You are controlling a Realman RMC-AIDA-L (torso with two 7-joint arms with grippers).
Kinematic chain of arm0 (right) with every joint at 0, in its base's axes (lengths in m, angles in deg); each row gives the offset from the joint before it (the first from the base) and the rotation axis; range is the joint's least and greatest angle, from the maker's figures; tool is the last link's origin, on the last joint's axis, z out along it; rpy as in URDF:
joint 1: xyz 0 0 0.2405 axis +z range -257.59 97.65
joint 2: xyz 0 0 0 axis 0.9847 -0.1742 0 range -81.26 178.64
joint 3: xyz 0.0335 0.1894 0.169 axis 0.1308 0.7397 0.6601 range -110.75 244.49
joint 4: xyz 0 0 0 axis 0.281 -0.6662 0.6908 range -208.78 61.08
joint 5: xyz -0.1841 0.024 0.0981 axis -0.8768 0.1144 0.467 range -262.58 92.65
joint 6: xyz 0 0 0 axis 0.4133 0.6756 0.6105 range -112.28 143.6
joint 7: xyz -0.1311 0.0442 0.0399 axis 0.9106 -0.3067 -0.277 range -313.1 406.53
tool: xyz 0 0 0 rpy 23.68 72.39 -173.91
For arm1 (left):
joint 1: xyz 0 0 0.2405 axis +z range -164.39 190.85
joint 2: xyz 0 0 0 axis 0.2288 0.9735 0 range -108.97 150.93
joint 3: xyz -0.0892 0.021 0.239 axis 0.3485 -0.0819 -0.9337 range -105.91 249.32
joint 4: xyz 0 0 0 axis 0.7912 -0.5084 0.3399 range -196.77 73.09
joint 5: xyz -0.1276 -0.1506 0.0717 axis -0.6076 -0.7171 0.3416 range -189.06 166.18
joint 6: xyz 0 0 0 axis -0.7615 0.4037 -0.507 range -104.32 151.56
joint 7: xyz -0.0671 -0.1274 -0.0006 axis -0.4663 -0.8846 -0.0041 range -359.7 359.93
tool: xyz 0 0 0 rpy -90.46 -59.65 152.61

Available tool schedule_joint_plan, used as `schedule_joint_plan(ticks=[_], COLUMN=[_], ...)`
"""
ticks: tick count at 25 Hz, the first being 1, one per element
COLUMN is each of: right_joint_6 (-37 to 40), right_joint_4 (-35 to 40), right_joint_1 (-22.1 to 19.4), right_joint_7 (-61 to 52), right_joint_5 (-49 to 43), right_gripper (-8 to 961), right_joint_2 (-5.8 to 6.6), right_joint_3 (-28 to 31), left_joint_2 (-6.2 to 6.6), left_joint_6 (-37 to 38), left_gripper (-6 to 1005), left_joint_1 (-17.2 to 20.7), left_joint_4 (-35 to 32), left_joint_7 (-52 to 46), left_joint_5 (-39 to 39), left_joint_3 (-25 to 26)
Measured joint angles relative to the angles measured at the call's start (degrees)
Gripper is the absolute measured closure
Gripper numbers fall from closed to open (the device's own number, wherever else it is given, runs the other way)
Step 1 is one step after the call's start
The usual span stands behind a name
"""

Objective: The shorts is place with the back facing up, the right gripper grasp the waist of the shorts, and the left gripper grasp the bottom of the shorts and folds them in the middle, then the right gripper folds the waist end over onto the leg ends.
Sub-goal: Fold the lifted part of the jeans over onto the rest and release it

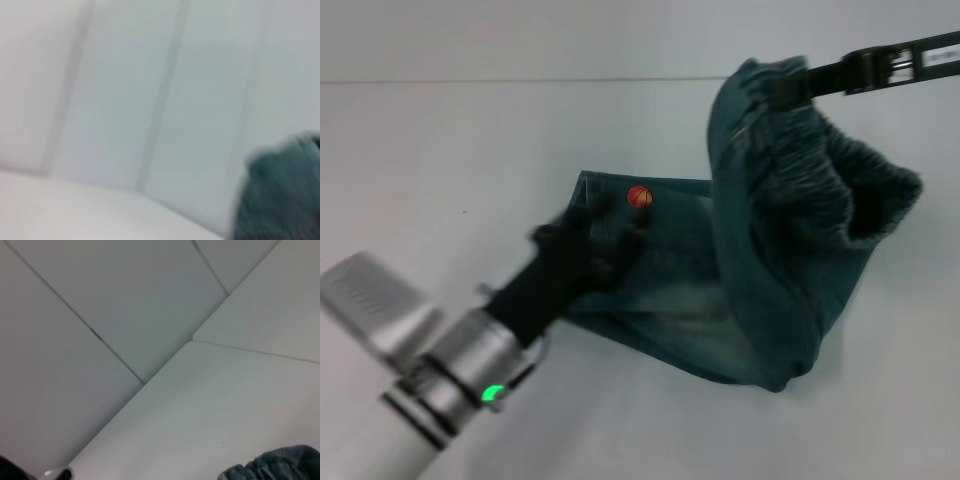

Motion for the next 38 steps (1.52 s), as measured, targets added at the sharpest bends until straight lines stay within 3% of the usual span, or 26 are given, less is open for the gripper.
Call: schedule_joint_plan(ticks=[1,4,9,16,20,23,27,33,38], right_joint_6=[-0.45,-2.57,-6.62,-13.69,-15.34,-15.29,-14.69,-7.80,1.18], right_joint_4=[-0.89,-3.61,-6.56,-7.94,-8.02,-7.65,-7.29,-1.68,8.32], right_joint_1=[0.84,3.71,7.58,11.34,12.32,12.49,12.47,11.96,11.49], right_joint_7=[0.42,1.32,2.23,2.29,2.29,2.42,2.42,2.05,0.39], right_joint_5=[0.00,0.00,-0.16,-6.45,-10.03,-10.38,-10.43,-16.74,-27.01], right_gripper=[856,856,856,858,838,776,694,423,244], right_joint_2=[-0.15,-1.02,-3.18,-8.68,-10.84,-10.93,-9.99,-8.64,-9.55], right_joint_3=[-0.87,-4.47,-11.24,-15.67,-15.71,-15.73,-15.66,-15.97,-16.24], left_joint_2=[-0.01,0.04,0.05,-0.05,-0.05,-0.03,0.03,0.14,0.14], left_joint_6=[4.59,6.59,7.73,8.03,8.09,7.81,7.65,7.60,7.57], left_gripper=[694,637,398,367,367,367,367,367,367], left_joint_1=[3.44,5.71,7.75,8.80,8.85,8.87,8.89,8.88,8.57], left_joint_4=[-2.68,-5.30,-8.12,-8.29,-8.30,-8.39,-8.90,-9.36,-9.60], left_joint_7=[-0.64,-2.40,-5.43,-5.48,-5.33,-5.19,-5.18,-5.34,-5.37], left_joint_5=[-0.08,-0.09,-0.14,-0.18,-0.20,-0.25,-0.27,-0.27,-0.27], left_joint_3=[3.30,6.29,7.75,8.32,8.58,9.60,10.86,12.13,12.21])
